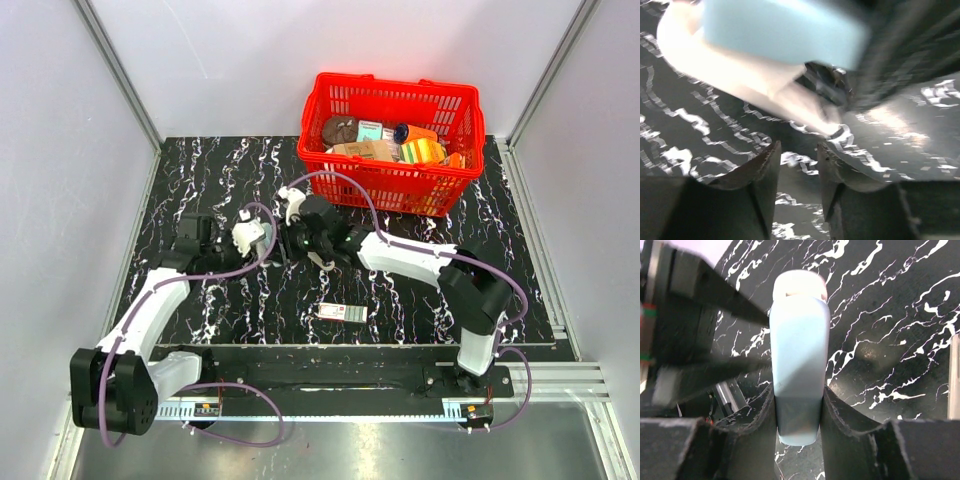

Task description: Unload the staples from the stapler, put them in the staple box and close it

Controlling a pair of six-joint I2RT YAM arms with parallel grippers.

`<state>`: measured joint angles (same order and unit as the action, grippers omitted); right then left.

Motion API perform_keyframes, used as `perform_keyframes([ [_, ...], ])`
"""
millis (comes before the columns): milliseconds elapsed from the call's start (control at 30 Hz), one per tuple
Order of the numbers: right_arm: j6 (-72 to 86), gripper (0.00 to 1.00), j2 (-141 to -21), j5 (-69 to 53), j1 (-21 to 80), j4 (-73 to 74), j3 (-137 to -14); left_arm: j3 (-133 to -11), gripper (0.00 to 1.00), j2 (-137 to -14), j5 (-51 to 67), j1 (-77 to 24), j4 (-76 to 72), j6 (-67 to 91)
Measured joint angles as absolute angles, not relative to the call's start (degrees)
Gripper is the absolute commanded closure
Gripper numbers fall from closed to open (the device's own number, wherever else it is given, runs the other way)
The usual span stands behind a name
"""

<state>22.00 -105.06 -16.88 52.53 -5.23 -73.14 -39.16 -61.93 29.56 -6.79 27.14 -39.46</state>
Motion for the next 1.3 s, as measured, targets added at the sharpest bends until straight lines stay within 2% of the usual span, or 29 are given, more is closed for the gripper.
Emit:
perform_keyframes([
  [267,23.6,1.0,-108.5,-15.0,52.4,2.1,-82.3,-45.3,0.51,-61.0,45.5,-6.1,38.2,-34.3],
  [433,22.8,1.0,-112.8,-14.5,52.4,10.2,-87.9,-52.2,0.49,-63.3,53.5,4.9,39.9,-27.5],
  [567,21.6,1.0,-118.3,-14.1,52.6,18.1,-93.1,-57.3,0.48,-66.7,55.2,15.2,36.2,-20.5],
  [800,19.5,0.99,-132.8,-9.7,54.2,34.0,-111.0,-58.2,0.47,-68.9,51.7,16.5,34.2,-13.6],
  [867,19.3,0.94,-135.5,-8.5,54.9,37.1,-115.1,-58.2,0.45,-69.1,50.6,16.5,33.8,-12.5],
  [967,19.3,0.82,-138.6,-7.9,55.4,42.1,-121.7,-58.1,0.28,-69.1,49.1,16.6,33.0,-11.5],
  [1000,19.3,0.79,-139.8,-7.6,55.5,43.4,-124.0,-58.1,0.27,-69.1,48.7,16.5,32.8,-11.1],
  [1133,19.4,0.64,-144.6,-6.9,56.0,47.8,-132.1,-58.1,0.26,-69.1,47.3,16.5,32.8,-10.2],
  [1300,19.7,0.45,-146.6,-6.6,56.0,49.6,-135.5,-58.0,0.25,-69.1,46.3,16.5,32.3,-9.5],
])
